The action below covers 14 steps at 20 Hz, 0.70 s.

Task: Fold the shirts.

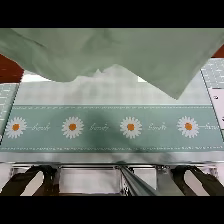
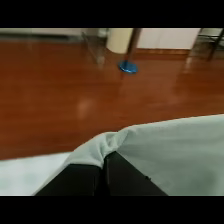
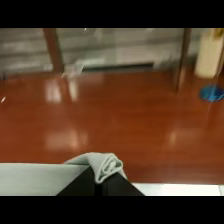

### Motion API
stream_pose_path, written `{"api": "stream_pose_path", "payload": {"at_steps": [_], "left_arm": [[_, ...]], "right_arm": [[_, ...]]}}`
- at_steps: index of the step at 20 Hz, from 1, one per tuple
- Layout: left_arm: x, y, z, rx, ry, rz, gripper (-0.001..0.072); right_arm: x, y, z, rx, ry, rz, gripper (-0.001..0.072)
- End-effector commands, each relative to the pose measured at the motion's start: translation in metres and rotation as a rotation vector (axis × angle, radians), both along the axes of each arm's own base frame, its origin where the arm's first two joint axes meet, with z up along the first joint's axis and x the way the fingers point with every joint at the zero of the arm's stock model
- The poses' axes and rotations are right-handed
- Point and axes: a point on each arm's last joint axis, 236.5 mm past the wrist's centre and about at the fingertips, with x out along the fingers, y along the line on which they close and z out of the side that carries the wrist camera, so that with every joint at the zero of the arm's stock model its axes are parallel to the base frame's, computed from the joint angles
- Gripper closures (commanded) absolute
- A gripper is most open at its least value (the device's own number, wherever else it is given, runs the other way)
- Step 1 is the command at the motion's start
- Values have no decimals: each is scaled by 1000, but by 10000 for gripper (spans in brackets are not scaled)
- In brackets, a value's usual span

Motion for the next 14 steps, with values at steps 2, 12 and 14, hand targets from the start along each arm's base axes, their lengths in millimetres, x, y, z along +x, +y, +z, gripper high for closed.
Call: {"api": "stream_pose_path", "payload": {"at_steps": [2, 12, 14], "left_arm": [[-72, 17, 41, 152, -56, 106, 687], [-111, 23, 13, 145, 2, 151, 686], [-78, 26, -31, 132, 137, 134, 687]], "right_arm": [[-102, 7, 24, -81, -86, -104, 693], [-154, 17, -39, -84, 131, -116, 693], [-136, 12, -68, -60, 225, -104, 693]]}}
